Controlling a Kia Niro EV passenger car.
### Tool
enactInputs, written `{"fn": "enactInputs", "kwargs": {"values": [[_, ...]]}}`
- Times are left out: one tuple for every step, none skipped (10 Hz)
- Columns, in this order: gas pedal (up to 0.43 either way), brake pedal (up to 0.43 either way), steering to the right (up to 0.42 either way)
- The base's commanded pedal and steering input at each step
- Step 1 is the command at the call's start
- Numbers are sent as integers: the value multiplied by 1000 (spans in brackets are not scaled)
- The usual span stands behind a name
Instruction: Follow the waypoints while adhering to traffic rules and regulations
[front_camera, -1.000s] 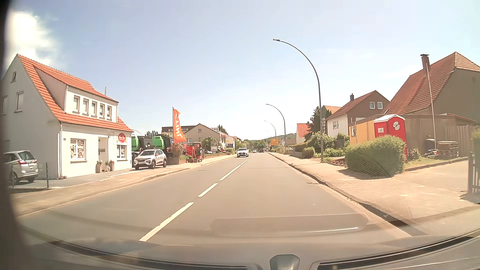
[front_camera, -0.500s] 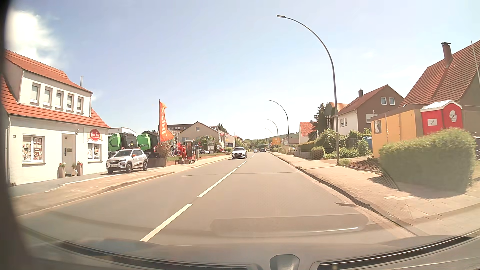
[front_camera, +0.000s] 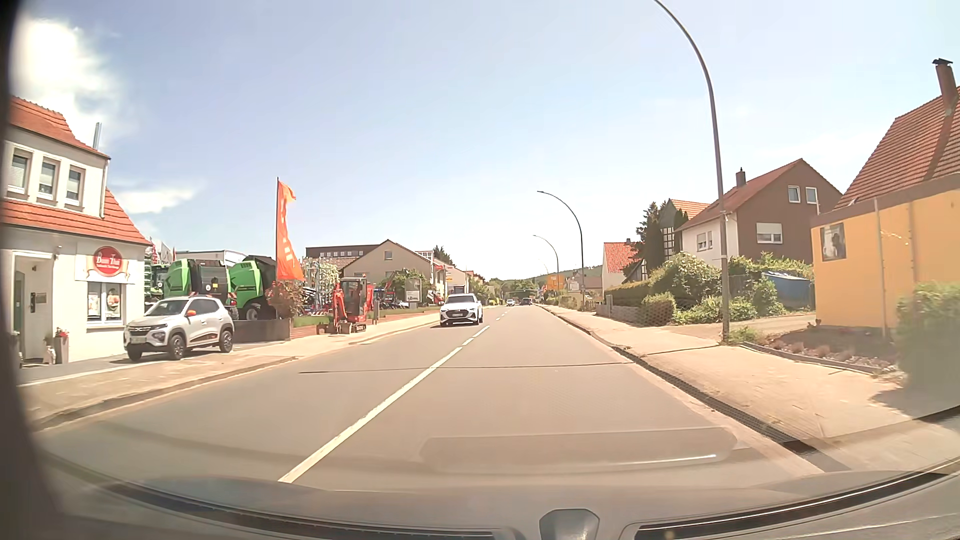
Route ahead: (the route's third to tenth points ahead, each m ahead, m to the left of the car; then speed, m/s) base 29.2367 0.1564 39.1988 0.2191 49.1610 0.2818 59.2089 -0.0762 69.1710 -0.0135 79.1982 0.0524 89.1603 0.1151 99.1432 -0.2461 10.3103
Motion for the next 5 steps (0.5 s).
{"fn": "enactInputs", "kwargs": {"values": [[260,6,6],[260,6,5],[260,6,5],[260,6,4],[260,6,4]]}}
